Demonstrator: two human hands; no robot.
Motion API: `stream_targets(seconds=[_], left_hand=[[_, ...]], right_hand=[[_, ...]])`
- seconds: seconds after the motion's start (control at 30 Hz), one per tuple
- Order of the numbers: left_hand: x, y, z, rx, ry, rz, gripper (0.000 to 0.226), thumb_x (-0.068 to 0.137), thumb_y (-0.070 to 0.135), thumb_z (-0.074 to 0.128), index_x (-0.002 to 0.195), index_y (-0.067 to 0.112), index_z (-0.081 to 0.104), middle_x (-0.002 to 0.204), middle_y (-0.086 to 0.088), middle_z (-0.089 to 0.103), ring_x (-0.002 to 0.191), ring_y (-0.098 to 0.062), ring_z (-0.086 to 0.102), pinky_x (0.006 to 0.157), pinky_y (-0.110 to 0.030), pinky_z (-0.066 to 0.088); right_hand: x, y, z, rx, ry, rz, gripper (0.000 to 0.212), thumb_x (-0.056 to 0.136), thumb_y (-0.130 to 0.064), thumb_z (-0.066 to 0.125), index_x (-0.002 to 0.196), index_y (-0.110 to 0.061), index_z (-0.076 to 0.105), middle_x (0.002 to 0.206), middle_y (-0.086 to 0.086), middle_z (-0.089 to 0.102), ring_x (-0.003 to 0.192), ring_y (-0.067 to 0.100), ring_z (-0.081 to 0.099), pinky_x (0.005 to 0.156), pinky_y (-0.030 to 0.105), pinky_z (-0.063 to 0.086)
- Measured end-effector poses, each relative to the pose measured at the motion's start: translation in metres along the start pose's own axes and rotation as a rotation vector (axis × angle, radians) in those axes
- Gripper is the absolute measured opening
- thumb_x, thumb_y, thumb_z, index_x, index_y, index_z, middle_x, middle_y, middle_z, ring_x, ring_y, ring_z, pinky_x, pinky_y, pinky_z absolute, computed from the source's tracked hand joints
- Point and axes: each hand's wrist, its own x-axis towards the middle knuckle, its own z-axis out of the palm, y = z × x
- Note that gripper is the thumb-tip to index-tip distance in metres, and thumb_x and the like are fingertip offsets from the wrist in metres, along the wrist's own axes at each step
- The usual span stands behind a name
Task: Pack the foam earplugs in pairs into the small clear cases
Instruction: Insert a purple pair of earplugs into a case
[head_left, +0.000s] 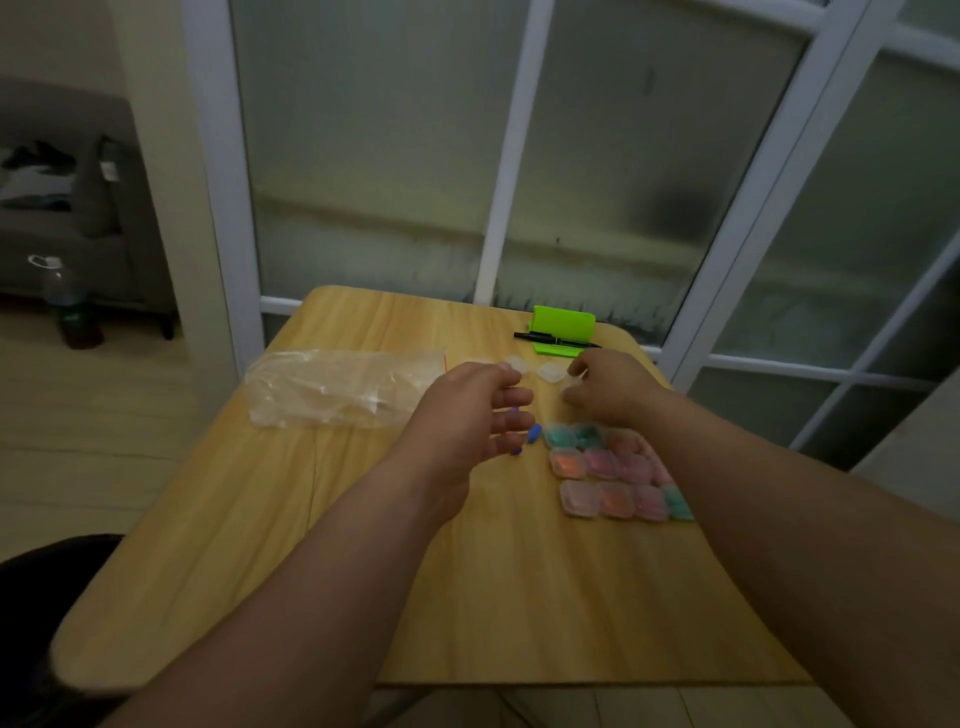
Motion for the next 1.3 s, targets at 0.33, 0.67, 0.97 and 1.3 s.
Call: stream_targets(seconds=[0.33,0.67,0.97,1.3], left_hand=[[-0.035,-0.006,-0.006,0.140,-0.155,-0.034,0.030,0.107,0.026,0.057,0.124,0.002,0.063,0.101,-0.015,0.072,0.086,-0.027,0.073,0.088,-0.044,0.062],[-0.076,-0.017,-0.024,0.196,-0.249,-0.016,0.033,0.098,0.018,0.072,0.129,0.008,0.065,0.115,-0.019,0.077,0.105,-0.032,0.076,0.094,-0.043,0.062],[-0.083,-0.012,-0.039,0.481,-0.260,0.095,0.038,0.096,0.011,0.074,0.131,0.025,0.068,0.102,-0.017,0.078,0.093,-0.026,0.077,0.079,-0.029,0.063],[-0.080,-0.012,-0.046,0.494,-0.279,-0.006,0.031,0.096,0.015,0.073,0.125,0.024,0.069,0.103,-0.016,0.079,0.097,-0.027,0.078,0.089,-0.040,0.064]], right_hand=[[-0.143,-0.048,-0.033,0.647,0.187,-0.213,0.027,0.094,-0.026,0.076,0.119,-0.027,0.068,0.107,-0.013,0.068,0.092,0.005,0.068,0.082,0.026,0.058],[-0.215,-0.057,-0.021,0.867,0.066,-0.292,0.025,0.098,-0.017,0.073,0.121,-0.025,0.069,0.114,-0.011,0.073,0.104,0.005,0.069,0.085,0.028,0.062],[-0.215,-0.067,-0.018,1.065,-0.152,-0.036,0.028,0.099,-0.034,0.072,0.117,-0.015,0.065,0.098,-0.002,0.081,0.095,0.009,0.075,0.090,0.039,0.057],[-0.210,-0.064,-0.012,1.037,-0.260,-0.015,0.026,0.095,-0.035,0.076,0.107,-0.013,0.070,0.104,0.002,0.080,0.102,0.017,0.075,0.102,0.054,0.056]])
